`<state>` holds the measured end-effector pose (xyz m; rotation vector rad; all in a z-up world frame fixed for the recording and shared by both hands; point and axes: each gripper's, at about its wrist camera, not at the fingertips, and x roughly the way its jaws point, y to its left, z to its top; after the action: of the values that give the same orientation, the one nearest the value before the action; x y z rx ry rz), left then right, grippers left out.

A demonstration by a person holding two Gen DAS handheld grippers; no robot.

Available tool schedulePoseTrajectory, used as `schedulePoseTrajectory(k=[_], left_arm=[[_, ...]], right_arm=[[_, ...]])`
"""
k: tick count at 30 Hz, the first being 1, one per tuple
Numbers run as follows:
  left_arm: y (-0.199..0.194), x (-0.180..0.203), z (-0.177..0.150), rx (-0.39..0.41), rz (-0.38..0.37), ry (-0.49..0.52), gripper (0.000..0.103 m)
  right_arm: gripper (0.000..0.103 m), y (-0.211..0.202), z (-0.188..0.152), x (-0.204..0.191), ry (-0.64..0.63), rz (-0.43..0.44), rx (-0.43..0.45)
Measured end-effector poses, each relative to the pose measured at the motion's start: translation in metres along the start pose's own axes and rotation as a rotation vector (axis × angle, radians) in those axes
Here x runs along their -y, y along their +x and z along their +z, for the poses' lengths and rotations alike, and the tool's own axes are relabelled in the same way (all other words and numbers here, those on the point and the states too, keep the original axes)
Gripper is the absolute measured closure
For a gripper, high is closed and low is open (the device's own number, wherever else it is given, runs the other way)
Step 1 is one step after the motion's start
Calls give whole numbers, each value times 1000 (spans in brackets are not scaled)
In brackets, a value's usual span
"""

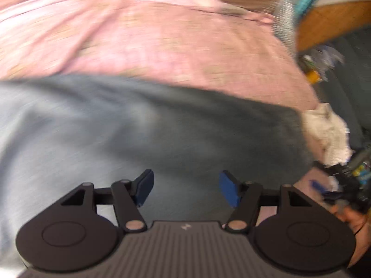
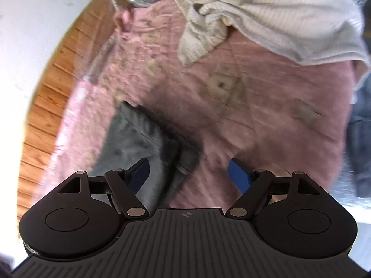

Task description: Fold clothes

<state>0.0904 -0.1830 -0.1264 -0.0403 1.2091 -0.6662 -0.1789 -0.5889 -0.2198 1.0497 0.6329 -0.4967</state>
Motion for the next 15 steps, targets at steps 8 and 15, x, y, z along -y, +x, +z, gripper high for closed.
schedulePoseTrajectory(k=[8, 15], left_arm=[[64, 142, 57, -40, -153, 47, 28], [134, 238, 73, -131, -129, 105, 27]], right_arm=[[24, 27, 24, -2, -50, 98, -90], [86, 14, 15, -43, -441, 62, -116]])
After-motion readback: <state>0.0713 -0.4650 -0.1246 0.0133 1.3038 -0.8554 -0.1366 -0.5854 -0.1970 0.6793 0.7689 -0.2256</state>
